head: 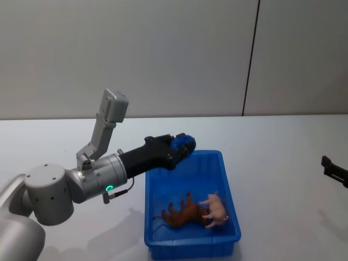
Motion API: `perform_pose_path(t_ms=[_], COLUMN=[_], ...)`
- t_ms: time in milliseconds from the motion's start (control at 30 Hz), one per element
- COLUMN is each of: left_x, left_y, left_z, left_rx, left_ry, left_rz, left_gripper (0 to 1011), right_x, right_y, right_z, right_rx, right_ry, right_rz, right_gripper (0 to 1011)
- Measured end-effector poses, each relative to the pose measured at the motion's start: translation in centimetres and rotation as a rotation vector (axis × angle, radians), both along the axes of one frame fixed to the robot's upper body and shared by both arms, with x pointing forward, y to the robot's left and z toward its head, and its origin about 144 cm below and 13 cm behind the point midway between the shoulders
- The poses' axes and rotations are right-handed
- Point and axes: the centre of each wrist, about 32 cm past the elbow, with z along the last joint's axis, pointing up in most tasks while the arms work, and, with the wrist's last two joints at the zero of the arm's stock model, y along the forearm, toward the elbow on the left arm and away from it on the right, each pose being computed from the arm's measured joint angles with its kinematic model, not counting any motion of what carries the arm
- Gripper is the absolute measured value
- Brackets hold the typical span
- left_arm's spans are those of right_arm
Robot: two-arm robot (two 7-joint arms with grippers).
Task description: Pick up the two dolls from the table and place them into the box.
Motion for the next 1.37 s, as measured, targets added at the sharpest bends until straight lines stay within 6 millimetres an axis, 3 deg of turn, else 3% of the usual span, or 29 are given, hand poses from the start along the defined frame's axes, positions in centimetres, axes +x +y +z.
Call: perform_pose_path(t_ms=[300, 333, 700, 800, 1367], left_x=[0.4, 0.4, 0.0, -0.2, -1.0], left_y=[-0.1, -0.1, -0.4, -0.5, -0.9], left_z=[-0.4, -0.4, 0.0, 0.2, 0.8], left_rx=[0.004, 0.004, -0.019, -0.031, -0.067], left_ry=[0.026, 0.026, -0.045, -0.076, -0.155], left_rz=[-0.039, -0.04, -0.014, 0.0, 0.042], left_gripper=[535, 651, 956, 1001, 1001], right_x=[0.0, 0.0, 0.0, 0.0, 0.0], right_y=[0.0, 0.0, 0.0, 0.0, 0.0], right_z=[0.0, 0.0, 0.0, 0.0, 0.0], right_rx=[0.0, 0.0, 0.0, 0.0, 0.0], right_ry=[0.0, 0.0, 0.0, 0.0, 0.0], right_rz=[0.0, 0.0, 0.0, 0.0, 0.0], right_gripper=[1001, 1001, 1001, 1001, 1001])
